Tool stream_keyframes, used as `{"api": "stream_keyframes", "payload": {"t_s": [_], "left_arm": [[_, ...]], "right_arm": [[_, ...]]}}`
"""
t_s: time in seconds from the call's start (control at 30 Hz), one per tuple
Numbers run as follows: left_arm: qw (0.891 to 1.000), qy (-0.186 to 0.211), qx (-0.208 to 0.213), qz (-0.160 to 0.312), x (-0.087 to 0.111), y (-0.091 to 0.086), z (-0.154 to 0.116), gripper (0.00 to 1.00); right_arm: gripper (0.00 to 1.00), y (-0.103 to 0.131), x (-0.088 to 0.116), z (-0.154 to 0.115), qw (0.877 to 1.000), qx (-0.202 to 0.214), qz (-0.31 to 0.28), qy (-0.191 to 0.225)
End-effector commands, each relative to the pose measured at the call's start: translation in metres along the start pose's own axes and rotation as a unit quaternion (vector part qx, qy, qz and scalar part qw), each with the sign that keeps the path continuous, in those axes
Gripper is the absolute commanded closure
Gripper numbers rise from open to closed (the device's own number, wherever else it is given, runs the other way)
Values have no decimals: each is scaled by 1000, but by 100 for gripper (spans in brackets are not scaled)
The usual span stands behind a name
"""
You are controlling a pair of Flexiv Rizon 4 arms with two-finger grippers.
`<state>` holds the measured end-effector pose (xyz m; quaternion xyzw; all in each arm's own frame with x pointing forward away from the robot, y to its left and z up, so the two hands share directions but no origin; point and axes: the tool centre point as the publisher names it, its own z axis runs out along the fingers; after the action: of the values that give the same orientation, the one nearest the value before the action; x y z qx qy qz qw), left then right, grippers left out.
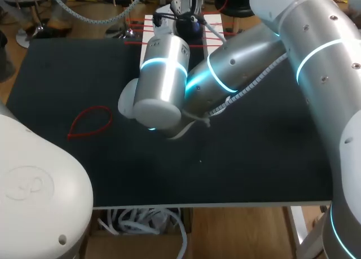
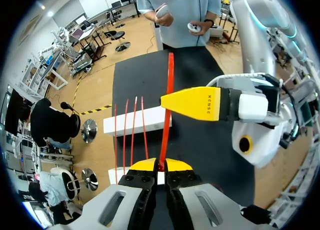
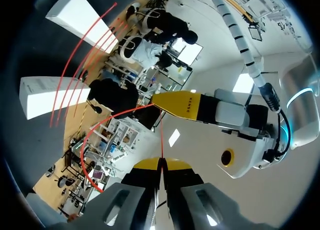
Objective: Grab the tape and strap the tape.
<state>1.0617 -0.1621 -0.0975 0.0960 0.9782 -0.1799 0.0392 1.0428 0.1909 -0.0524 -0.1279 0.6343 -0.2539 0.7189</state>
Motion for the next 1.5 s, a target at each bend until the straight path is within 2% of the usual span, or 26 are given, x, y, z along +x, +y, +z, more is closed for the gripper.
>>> {"api": "stream_keyframes", "payload": {"t_s": [0.03, 0.6, 1.5], "left_arm": [[1000, 1, -1, 0, -1, 0, 0, 100], [1000, 1, -1, 0, -1, 0, 0, 100], [1000, 1, -1, 0, -1, 0, 0, 100]], "right_arm": [[100, -3, -7, 1, 1000, -9, -4, 11], [100, -10, -9, 10, 1000, -25, 2, 19], [100, -13, -2, 10, 1000, -11, -2, 8]]}}
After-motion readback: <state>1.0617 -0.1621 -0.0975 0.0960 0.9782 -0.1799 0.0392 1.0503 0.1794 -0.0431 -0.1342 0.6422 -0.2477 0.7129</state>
